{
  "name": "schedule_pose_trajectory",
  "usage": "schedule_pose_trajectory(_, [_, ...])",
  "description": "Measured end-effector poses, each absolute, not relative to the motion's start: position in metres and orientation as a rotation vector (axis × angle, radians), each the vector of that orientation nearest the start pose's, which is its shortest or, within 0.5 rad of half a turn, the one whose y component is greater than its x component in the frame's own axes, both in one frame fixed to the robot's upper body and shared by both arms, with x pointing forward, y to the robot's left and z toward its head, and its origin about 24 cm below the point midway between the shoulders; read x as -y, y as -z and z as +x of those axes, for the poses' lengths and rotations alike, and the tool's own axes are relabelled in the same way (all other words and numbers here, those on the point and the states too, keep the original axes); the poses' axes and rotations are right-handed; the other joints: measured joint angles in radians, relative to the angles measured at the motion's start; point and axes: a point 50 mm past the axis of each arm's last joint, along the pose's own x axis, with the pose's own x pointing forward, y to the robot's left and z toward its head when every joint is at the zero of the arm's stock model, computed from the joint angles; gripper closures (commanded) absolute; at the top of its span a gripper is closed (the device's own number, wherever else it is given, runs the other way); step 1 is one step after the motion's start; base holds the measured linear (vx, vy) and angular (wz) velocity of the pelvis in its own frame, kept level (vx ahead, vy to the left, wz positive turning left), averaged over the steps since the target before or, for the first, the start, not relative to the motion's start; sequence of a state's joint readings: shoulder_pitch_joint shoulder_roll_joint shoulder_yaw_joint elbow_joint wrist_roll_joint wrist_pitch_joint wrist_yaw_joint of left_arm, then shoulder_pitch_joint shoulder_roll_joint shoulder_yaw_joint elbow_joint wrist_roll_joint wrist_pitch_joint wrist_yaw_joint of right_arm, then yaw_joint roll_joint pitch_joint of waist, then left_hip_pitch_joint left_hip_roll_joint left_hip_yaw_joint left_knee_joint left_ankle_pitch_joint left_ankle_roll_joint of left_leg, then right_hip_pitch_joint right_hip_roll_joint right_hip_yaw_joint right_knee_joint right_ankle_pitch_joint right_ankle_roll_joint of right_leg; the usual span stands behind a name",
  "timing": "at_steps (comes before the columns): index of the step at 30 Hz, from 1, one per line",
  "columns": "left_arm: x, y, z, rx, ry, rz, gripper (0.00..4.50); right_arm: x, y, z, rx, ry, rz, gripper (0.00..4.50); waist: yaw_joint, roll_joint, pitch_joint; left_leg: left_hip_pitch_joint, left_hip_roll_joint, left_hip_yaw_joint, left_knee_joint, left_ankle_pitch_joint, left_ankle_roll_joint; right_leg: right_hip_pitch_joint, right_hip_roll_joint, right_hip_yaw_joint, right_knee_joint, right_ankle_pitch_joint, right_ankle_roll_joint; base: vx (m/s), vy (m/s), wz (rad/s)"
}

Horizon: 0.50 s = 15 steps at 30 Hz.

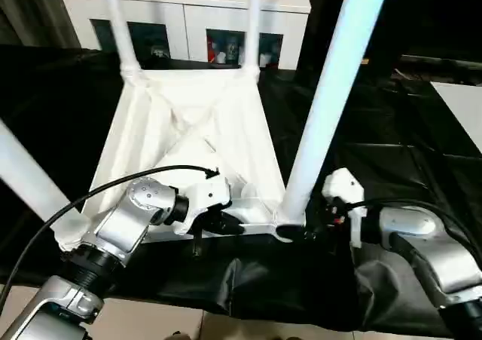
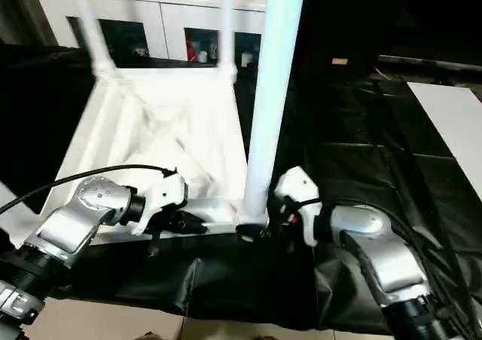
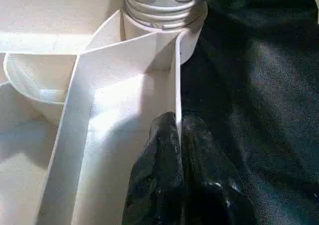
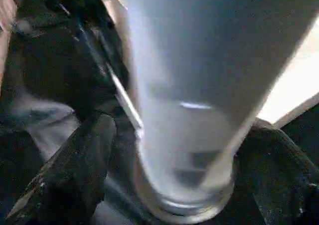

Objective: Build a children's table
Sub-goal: Rotate leg to tighten

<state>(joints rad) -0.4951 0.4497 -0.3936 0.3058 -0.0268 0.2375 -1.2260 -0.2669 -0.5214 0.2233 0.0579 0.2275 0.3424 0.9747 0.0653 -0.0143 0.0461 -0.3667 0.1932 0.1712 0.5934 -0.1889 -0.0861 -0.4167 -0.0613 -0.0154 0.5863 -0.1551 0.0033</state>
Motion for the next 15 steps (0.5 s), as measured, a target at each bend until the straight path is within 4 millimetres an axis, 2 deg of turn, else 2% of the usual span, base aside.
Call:
schedule_pose_trajectory(11, [-0.1243, -0.0565, 0.2906, -0.482, 1.428, 0.456, 4.5, 0.1548, -0.0556, 0.2728, -0.379, -1.126, -0.254, 1.52, -0.001, -0.001, 0.0, 0.0, 0.0, 0.0, 0.003, 0.0, 0.0, -0.001, 0.0, 0.0, 0.006, -0.001, 0.001, 0.0, 0.0, 0.0])
schedule_pose_trajectory(15, [-0.1244, -0.0564, 0.2907, -0.483, 1.426, 0.456, 4.5, 0.1548, -0.0551, 0.2733, -0.379, -1.126, -0.253, 1.71, -0.002, -0.001, 0.0, 0.0, 0.0, 0.0, 0.004, 0.0, 0.0, -0.001, 0.0, 0.0, 0.007, -0.001, 0.002, 0.0, 0.0, 0.0])
